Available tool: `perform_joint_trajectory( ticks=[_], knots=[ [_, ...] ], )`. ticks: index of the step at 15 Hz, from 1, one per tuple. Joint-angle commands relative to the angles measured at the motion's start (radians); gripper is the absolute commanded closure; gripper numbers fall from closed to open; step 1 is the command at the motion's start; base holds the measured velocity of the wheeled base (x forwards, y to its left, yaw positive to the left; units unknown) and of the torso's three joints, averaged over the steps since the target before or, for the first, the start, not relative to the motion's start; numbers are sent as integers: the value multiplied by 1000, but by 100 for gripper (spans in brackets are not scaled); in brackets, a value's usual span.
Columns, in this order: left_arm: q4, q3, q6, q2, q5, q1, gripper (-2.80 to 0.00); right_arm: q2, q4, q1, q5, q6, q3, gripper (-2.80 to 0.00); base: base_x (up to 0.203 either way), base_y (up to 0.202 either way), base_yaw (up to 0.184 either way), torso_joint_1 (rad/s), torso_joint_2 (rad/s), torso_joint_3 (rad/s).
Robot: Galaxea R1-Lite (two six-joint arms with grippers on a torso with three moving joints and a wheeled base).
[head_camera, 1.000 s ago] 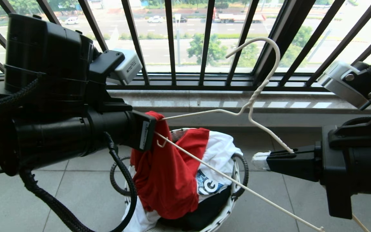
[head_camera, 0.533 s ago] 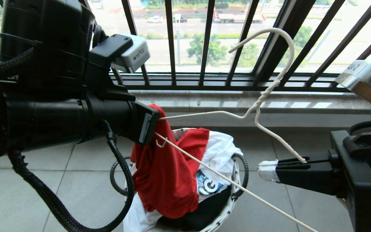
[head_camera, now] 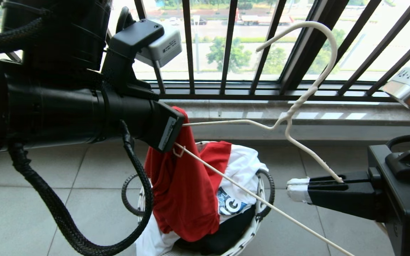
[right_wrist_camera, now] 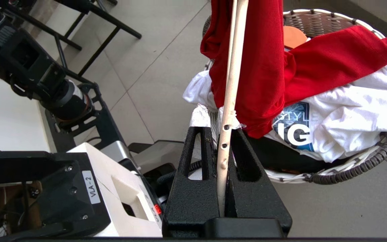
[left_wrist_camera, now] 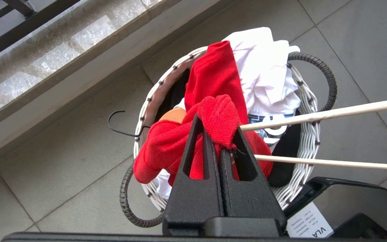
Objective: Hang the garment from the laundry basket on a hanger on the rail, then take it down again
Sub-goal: Hang the clothes on the clothes rack
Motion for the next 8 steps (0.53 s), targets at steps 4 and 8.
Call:
perform_joint_trajectory(
  ticks=[4, 8],
  knots=[
    [78, -86, 65, 37, 4, -16, 0, -17, -210, -1, -8, -117, 141, 0, 0, 0, 0, 0, 0, 0],
    [135, -120, 87, 34, 33, -16, 0, -40, -213, -16, -29, -179, 160, 0, 0, 0, 0, 0, 0, 0]
  ],
)
